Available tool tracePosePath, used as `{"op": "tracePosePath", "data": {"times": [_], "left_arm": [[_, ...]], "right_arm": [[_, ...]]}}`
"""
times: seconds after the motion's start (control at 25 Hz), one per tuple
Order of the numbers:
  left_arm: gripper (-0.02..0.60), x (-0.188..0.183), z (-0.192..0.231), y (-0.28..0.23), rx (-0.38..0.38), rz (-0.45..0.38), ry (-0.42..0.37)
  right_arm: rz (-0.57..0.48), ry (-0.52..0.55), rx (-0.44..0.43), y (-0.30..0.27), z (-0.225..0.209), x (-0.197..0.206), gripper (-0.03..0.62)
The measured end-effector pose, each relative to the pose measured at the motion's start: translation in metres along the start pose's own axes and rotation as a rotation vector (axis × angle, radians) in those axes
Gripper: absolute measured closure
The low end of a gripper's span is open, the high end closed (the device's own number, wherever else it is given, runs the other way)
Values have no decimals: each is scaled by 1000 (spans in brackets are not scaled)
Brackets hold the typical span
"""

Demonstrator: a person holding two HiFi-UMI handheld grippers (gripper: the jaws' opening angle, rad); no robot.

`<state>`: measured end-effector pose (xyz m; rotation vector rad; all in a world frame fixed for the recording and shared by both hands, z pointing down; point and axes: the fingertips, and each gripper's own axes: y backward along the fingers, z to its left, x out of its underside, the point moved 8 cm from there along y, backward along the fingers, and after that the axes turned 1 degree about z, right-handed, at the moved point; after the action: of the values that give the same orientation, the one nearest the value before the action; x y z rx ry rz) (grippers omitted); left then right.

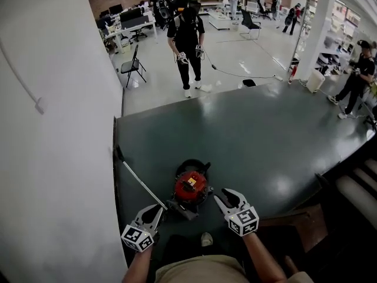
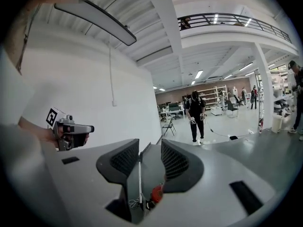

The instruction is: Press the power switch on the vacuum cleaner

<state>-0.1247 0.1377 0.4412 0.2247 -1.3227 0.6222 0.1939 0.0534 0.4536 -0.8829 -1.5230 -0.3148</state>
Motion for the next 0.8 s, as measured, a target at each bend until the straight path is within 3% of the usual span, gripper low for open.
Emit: {"op": "tracePosePath", "data": {"times": [0.24,0.6,0.8], "left_arm": [[557,-3,46,-35,28,9,12],[557,-14,139,-105,131,59,16],[557,2,175,-139,178,108,17]], "right_arm": [[61,20,36,-43,-26,3,444],[119,10,129,-138,-61,-17,444],[147,30,151,-188,-84,-1,444]]}}
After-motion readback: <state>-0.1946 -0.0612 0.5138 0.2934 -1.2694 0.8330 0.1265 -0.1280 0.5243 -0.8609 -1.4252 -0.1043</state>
